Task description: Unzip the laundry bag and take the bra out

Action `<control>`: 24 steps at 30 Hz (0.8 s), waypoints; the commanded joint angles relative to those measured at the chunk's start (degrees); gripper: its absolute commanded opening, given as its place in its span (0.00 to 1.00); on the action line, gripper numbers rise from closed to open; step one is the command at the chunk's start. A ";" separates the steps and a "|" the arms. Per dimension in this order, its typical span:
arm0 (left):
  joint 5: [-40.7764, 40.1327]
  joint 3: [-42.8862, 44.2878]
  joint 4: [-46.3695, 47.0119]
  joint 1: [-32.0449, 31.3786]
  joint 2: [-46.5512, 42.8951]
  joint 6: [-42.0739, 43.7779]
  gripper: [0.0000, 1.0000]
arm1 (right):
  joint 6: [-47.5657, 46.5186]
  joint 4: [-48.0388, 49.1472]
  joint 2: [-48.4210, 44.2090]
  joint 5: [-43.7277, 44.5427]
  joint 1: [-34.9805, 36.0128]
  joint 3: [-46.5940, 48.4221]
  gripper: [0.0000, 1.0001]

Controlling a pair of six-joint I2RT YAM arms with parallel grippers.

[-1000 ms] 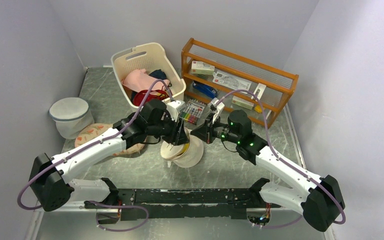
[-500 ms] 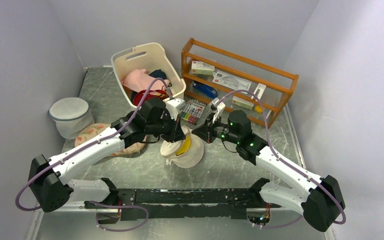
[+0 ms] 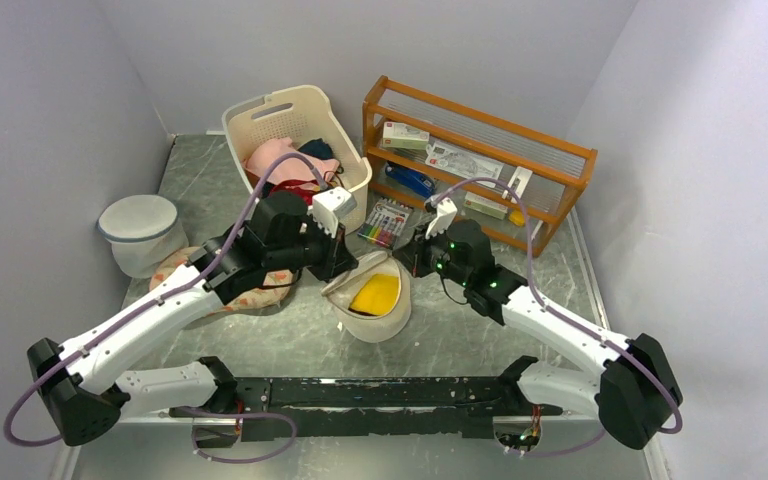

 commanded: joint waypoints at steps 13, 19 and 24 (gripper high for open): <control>-2.87 -2.63 -3.55 -0.23 -4.23 -1.53 0.09 | -2.48 6.37 -1.57 -7.33 -1.35 -2.42 0.00; 0.90 -2.82 -2.12 -0.30 -2.27 -2.83 0.40 | -3.57 6.55 -3.76 -11.63 -1.37 -2.56 0.00; 5.77 -2.58 1.98 -0.52 -1.60 -3.13 0.73 | -3.24 6.43 -3.31 -14.15 -1.39 -2.24 0.00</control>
